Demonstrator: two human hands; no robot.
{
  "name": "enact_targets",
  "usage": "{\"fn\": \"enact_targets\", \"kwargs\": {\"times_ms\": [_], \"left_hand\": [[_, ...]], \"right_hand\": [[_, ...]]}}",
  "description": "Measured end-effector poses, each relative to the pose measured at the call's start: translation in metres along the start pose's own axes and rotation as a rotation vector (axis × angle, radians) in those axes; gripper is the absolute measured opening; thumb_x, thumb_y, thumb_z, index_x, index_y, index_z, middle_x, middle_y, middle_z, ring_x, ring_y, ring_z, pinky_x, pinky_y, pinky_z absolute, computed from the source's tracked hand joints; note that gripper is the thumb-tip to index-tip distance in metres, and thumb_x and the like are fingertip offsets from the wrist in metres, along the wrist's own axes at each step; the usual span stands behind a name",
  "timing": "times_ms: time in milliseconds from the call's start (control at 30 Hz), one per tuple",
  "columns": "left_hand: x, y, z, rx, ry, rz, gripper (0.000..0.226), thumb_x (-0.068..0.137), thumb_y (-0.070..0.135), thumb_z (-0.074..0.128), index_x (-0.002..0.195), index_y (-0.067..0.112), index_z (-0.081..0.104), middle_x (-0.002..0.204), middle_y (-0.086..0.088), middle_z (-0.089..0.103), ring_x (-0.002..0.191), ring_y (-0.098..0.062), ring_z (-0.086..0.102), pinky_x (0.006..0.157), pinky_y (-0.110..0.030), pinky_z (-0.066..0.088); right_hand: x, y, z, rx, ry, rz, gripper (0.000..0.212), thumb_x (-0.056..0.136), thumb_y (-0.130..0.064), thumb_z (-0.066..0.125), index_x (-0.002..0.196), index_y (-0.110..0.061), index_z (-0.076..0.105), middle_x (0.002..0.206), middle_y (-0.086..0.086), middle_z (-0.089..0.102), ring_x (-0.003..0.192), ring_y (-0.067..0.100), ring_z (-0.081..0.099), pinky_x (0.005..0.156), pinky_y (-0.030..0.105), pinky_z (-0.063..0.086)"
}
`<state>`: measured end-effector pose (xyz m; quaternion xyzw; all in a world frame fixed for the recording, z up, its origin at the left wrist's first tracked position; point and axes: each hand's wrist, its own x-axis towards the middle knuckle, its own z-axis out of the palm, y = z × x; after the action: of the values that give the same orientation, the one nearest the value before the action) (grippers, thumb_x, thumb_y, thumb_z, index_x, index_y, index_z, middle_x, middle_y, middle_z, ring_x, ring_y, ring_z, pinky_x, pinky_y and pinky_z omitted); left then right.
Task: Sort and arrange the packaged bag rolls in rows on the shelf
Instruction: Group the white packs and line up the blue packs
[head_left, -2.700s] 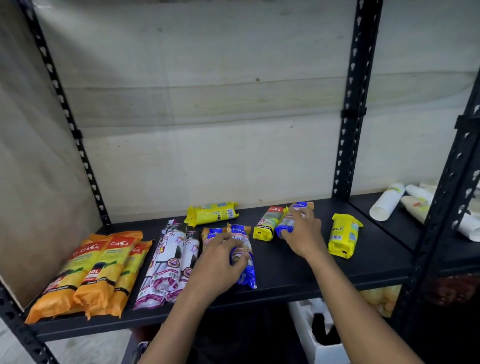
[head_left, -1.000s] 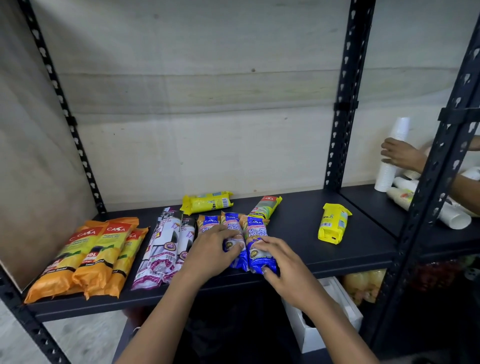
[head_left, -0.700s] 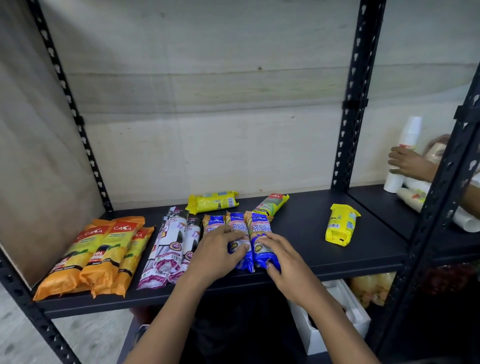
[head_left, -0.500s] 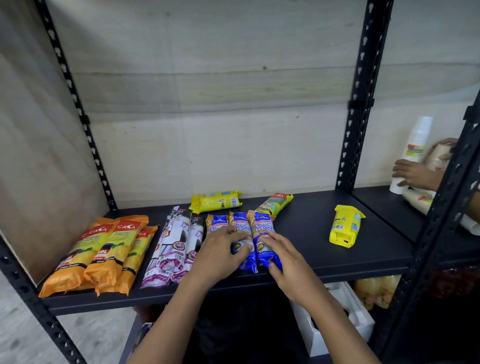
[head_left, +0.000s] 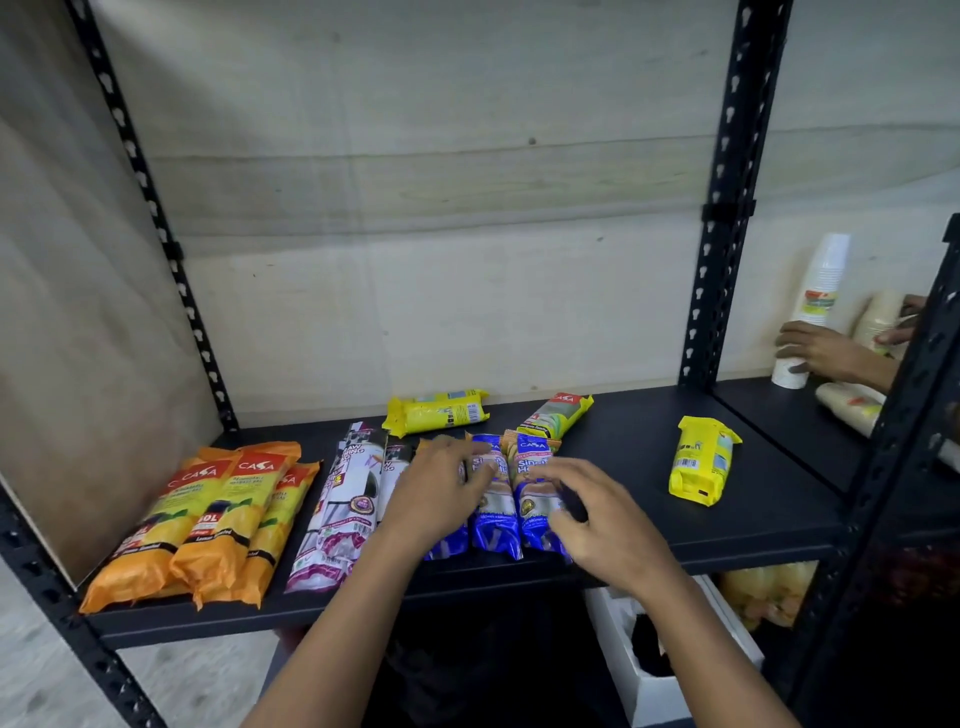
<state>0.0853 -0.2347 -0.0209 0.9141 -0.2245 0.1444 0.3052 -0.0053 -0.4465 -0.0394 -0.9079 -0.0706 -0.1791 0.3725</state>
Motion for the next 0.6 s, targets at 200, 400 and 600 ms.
{"fn": "enact_targets", "kwargs": {"times_ms": [200,400,600], "left_hand": [[0.055,-0.016,-0.008,0.143,0.026,-0.085,0.037,0.09,0.046,0.059,0.122,0.029,0.065,0.121,-0.003,0.058,0.114,-0.022,0.054,0.089,-0.038,0.049],[0.112,-0.042,-0.005,0.344,-0.057,-0.163,0.045,0.09,0.04,0.057,0.132,0.023,0.055,0.128,-0.009,0.05,0.12,-0.028,0.045,0.092,-0.043,0.047],[0.14,-0.061,0.008,0.458,-0.155,-0.173,0.054,0.089,0.034,0.06,0.138,0.019,0.046,0.135,-0.01,0.044,0.122,-0.03,0.043,0.091,-0.045,0.047]], "right_hand": [[0.057,-0.001,-0.004,-0.082,0.146,0.071,0.027,0.097,-0.038,0.056,0.121,-0.027,0.063,0.121,-0.01,0.057,0.106,0.009,0.058,0.083,0.035,0.054],[0.121,0.01,0.005,-0.244,0.03,0.237,0.052,0.093,-0.049,0.055,0.139,-0.027,0.051,0.142,0.002,0.042,0.123,0.027,0.05,0.092,0.044,0.052],[0.161,0.008,0.014,-0.451,-0.08,0.355,0.06,0.092,-0.062,0.05,0.142,-0.028,0.049,0.148,0.007,0.031,0.126,0.04,0.045,0.09,0.046,0.048]]}}
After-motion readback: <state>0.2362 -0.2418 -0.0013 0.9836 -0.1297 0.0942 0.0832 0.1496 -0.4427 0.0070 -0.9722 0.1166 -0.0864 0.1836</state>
